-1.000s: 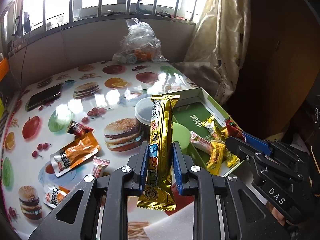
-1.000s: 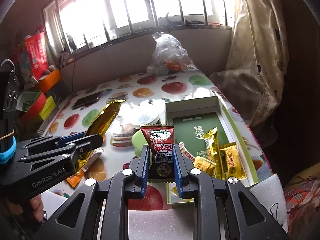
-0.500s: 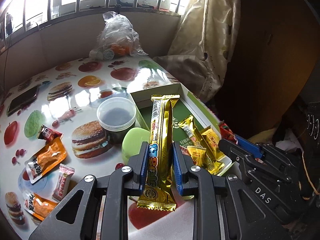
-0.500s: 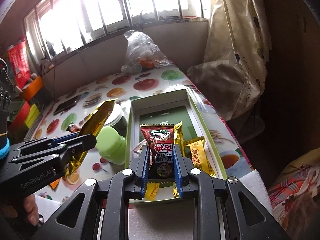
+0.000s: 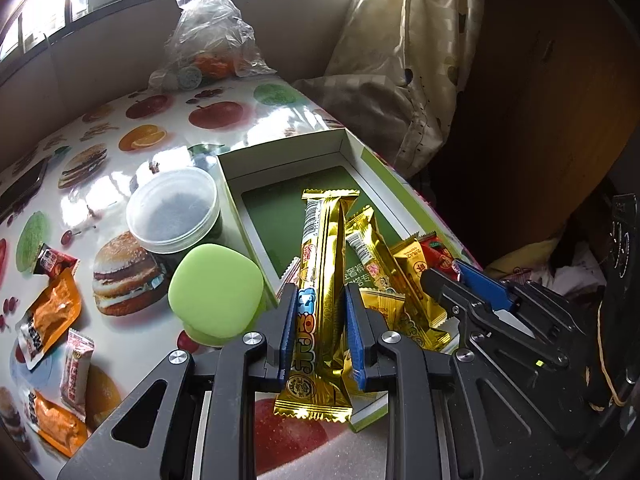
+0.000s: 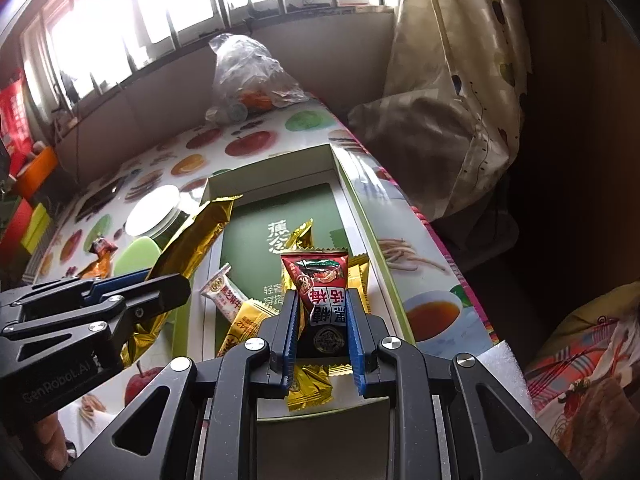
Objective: Organize snacks
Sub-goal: 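Carry the gold stick and red packet over the green box, then lower both snacks into the box and open both grippers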
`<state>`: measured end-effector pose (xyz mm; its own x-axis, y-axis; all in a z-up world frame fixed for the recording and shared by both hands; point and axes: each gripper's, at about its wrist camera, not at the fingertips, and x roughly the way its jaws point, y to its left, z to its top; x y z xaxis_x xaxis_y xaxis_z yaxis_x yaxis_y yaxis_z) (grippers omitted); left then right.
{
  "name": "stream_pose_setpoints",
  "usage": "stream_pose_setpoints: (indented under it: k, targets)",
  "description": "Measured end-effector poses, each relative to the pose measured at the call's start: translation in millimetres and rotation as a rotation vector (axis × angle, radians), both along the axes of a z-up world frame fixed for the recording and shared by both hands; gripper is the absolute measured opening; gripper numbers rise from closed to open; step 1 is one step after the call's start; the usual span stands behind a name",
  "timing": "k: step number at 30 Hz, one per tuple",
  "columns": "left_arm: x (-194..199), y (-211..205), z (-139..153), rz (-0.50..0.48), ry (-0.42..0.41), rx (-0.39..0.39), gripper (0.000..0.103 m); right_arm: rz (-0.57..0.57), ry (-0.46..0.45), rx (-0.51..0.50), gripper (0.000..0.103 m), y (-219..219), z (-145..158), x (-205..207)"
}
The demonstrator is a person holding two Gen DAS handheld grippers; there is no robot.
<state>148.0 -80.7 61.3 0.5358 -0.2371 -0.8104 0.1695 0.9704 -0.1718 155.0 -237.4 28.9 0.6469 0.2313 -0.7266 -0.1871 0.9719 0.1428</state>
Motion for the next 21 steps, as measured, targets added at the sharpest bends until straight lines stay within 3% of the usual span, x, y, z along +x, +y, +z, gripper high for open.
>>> stream_pose_setpoints:
  k: [12, 21]
  targets:
    - [7.0, -13.3, -15.9, -0.015, 0.034, 0.020, 0.024, 0.011, -0.011, -0.043, 0.022, 1.5, -11.1, 13.1]
    - [7.9, -15.0, -18.1, -0.014, 0.041, 0.029, 0.024, 0.034, -0.019, -0.013, 0.022, -1.4, -13.0, 19.0]
